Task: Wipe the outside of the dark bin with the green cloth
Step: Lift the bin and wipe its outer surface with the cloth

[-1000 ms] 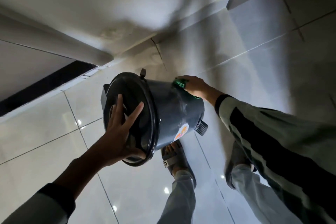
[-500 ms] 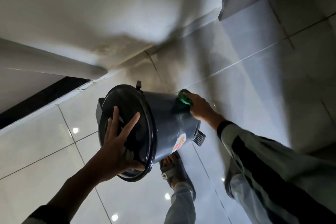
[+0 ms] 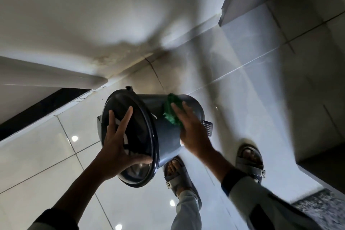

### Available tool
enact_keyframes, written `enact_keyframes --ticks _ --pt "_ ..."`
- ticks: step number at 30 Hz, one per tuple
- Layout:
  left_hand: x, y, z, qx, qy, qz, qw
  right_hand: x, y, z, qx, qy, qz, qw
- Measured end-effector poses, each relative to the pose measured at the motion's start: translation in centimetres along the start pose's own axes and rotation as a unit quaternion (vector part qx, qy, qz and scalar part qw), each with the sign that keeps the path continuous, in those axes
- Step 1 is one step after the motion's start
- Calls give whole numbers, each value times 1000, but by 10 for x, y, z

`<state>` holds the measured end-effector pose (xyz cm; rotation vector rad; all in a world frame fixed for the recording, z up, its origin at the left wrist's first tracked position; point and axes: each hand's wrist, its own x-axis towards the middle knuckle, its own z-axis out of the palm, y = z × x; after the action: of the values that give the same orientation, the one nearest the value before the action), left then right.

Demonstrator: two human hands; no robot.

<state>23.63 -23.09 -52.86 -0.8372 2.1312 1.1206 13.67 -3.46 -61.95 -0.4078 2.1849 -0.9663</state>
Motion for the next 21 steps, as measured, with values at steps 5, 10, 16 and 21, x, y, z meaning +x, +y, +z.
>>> enact_keyframes --ticks 5,10,16,21 --pt "14 5 -8 14 -6 2 1000 62 53 -14 -53 -31 177 982" --pt "30 16 -16 -21 11 -24 999 47 -16 -19 19 38 77 996" --pt "37 13 -21 -33 26 -38 998 -14 -47 -8 85 64 -30 994" --pt "41 4 -27 -54 18 -35 998 50 7 -8 -17 45 90 995"
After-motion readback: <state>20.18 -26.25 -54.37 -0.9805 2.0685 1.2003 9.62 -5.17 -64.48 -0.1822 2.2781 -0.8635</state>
